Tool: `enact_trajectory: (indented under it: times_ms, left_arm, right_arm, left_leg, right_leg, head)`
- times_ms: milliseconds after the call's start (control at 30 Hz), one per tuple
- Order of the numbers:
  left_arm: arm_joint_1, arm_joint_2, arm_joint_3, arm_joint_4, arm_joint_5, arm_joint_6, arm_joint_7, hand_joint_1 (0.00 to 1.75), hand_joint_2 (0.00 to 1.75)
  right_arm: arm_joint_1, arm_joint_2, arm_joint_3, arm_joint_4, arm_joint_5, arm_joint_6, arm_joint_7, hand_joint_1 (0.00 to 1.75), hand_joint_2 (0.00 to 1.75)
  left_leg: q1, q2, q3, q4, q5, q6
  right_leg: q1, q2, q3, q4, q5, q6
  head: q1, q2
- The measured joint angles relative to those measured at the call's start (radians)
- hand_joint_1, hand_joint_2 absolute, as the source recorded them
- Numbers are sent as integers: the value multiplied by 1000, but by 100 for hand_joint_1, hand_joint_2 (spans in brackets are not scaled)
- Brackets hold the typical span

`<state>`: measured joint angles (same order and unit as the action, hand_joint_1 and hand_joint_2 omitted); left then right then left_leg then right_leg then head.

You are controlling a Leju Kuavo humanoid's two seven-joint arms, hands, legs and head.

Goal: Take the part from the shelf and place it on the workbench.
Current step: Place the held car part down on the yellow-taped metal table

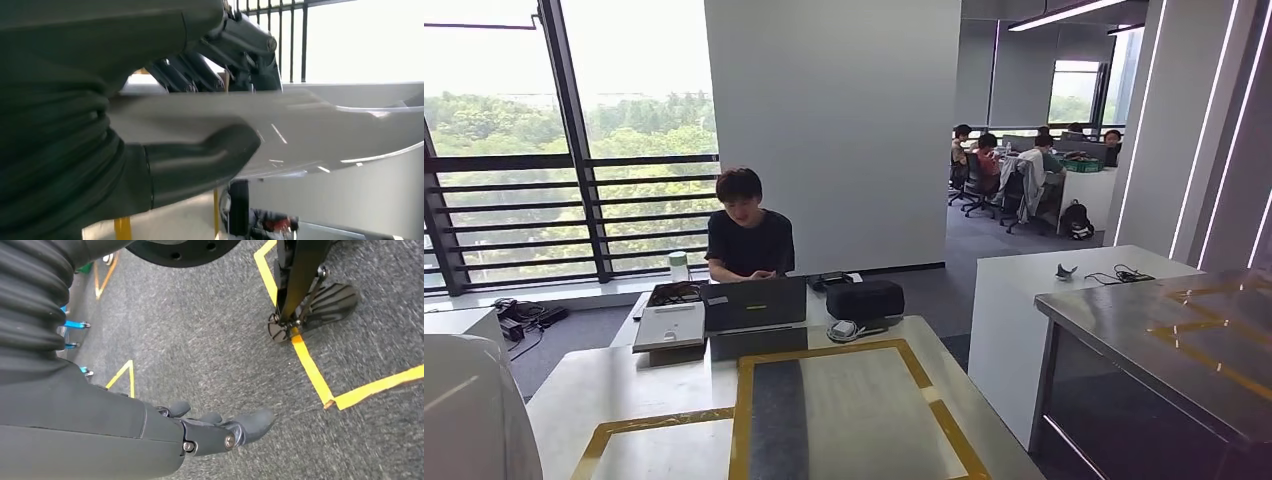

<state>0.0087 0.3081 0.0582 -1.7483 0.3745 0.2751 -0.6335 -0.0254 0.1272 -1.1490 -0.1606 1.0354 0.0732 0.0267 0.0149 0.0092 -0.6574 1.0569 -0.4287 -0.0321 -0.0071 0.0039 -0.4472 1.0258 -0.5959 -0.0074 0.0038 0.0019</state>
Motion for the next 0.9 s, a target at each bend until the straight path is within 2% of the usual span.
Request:
enact_trajectory:
  times_ms: [67, 100, 133, 167, 200, 233, 267, 300, 333, 367, 433, 467, 500, 600, 633, 700, 767, 800, 833, 867, 900]
  left_arm:
    - [0, 1, 0, -7, -1, 1, 1, 175, 175]
    - [-2, 2, 0, -10, -3, 1, 1, 175, 175]
    - [-3, 2, 0, -13, -4, 1, 1, 175, 175]
    - [-2, 2, 0, -16, -5, 1, 1, 175, 175]
    - [-2, 2, 0, -17, -5, 1, 1, 175, 175]
    - [-2, 1, 0, -18, -6, 0, 1, 175, 175]
    - [-2, 1, 0, -18, -6, 0, 1, 175, 175]
    - [-1, 1, 0, -19, -6, 0, 1, 175, 175]
    - [-1, 1, 0, -19, -6, 0, 2, 175, 175]
    - [-1, 0, 0, -20, -6, 0, 2, 175, 175]
    - [0, -1, 0, -19, -6, 0, 3, 175, 175]
    - [1, -2, -1, -19, -6, 0, 4, 175, 175]
    - [2, -3, -2, -18, -6, -1, 6, 175, 175]
    - [1, -1, -4, -20, -6, -2, 10, 175, 175]
    - [-2, -1, -5, -20, -7, -3, 11, 175, 175]
    - [-6, 0, -6, -18, -17, -3, 17, 175, 175]
    - [-8, 0, -9, -13, -31, -3, 26, 175, 175]
    - [-8, 0, -10, -10, -37, -3, 30, 175, 175]
    - [-8, 0, -12, -6, -40, -3, 33, 175, 175]
    - [-8, 1, -14, -3, -44, -6, 37, 175, 175]
    - [-9, 3, -15, 1, -51, -13, 46, 175, 175]
  right_arm:
    - [-4, -1, 0, 0, 1, 0, 0, 0, 175]
    - [-7, -1, 0, 0, 2, 0, -1, 0, 175]
    - [-9, -2, 0, 0, 3, 0, -1, 0, 175]
    - [-11, -2, 0, 0, 5, 0, -2, 0, 175]
    - [-12, -2, 0, 0, 6, 0, -2, 0, 175]
    - [-12, -2, 0, 0, 7, 0, -2, 0, 175]
    - [-11, -2, 0, 0, 8, 0, -2, 0, 175]
    - [-9, -2, 0, 0, 9, 0, -2, 0, 175]
    - [-7, -2, 0, 0, 9, 0, -2, 0, 175]
    - [-6, -2, 0, 0, 9, 0, -2, 0, 175]
    - [0, -4, 0, 0, 10, 0, -2, 0, 175]
    - [2, -6, 0, 0, 11, 0, -2, 0, 175]
    - [4, -7, 0, 0, 11, 0, -1, 0, 175]
    - [1, -6, 0, 0, 14, 1, -2, 0, 175]
    - [-1, -6, 0, 0, 16, 1, -3, 0, 175]
    - [-8, -5, 0, 0, 18, 1, -4, 0, 175]
    - [-12, -5, 0, 0, 19, 1, -3, 0, 175]
    - [-12, -5, 0, 0, 19, 1, -3, 0, 175]
    - [-12, -5, 0, 0, 19, 2, -2, 0, 175]
    - [-11, -5, 0, 0, 20, 2, -2, 0, 175]
    - [-10, -4, 0, 0, 21, 2, -2, 0, 175]
  left_leg:
    - [0, -8, 21, -3, -16, 18]
    - [2, -9, 35, -8, -23, 27]
    - [3, -11, 50, -13, -31, 33]
    - [3, -10, 65, -18, -42, 37]
    - [3, -11, 80, -20, -54, 40]
    - [2, -12, 94, -22, -66, 41]
    - [2, -14, 110, -22, -81, 42]
    - [1, -16, 127, -22, -95, 43]
    - [1, -18, 147, -23, -110, 42]
    - [1, -19, 167, -23, -125, 41]
    - [-1, -21, 197, -23, -156, 35]
    - [-2, -23, 206, -25, -172, 30]
    - [-3, -26, 219, -28, -183, 24]
    - [-5, -29, 250, -25, -184, 5]
    - [-5, -27, 240, 1, -182, -1]
    - [-4, -21, 183, 95, -208, -11]
    - [-2, -19, 101, 189, -263, -17]
    - [-1, -18, 69, 208, -278, -18]
    - [0, -17, 52, 196, -265, -19]
    - [0, -16, 46, 158, -225, -19]
    - [1, -15, 49, 99, -160, -19]
  right_leg:
    - [0, -1, 4, 19, 8, 14]
    - [0, -1, -12, 57, 21, 19]
    - [-1, 0, -41, 106, 29, 22]
    - [-2, 0, -84, 166, 25, 25]
    - [-1, 0, -135, 228, 6, 27]
    - [-1, 0, -181, 272, -27, 28]
    - [0, 0, -222, 297, -60, 28]
    - [0, 0, -248, 295, -79, 26]
    - [2, 0, -260, 265, -74, 23]
    - [5, 0, -263, 215, -41, 17]
    - [15, 1, -263, 100, 92, 0]
    - [20, 4, -261, 64, 143, -7]
    - [23, 8, -258, 45, 174, -13]
    - [17, 10, -218, 26, 168, -26]
    - [14, 9, -200, 18, 163, -34]
    - [12, 11, -171, 7, 148, -44]
    - [11, 12, -149, 5, 128, -47]
    - [11, 13, -135, 5, 115, -46]
    - [10, 13, -120, 5, 103, -46]
    - [10, 14, -103, 6, 91, -44]
    - [9, 14, -90, 5, 79, -42]
  head:
    - [2, 0]
    - [2, 1]
    - [4, 1]
    - [5, 1]
    - [5, 1]
    - [6, 1]
    - [6, 1]
    - [7, 1]
    - [7, 1]
    - [8, 1]
    - [8, 1]
    - [8, 1]
    - [8, 0]
    - [7, 0]
    - [6, 1]
    - [3, 1]
    - [1, 1]
    - [1, 1]
    - [1, 1]
    - [1, 1]
    - [0, 1]
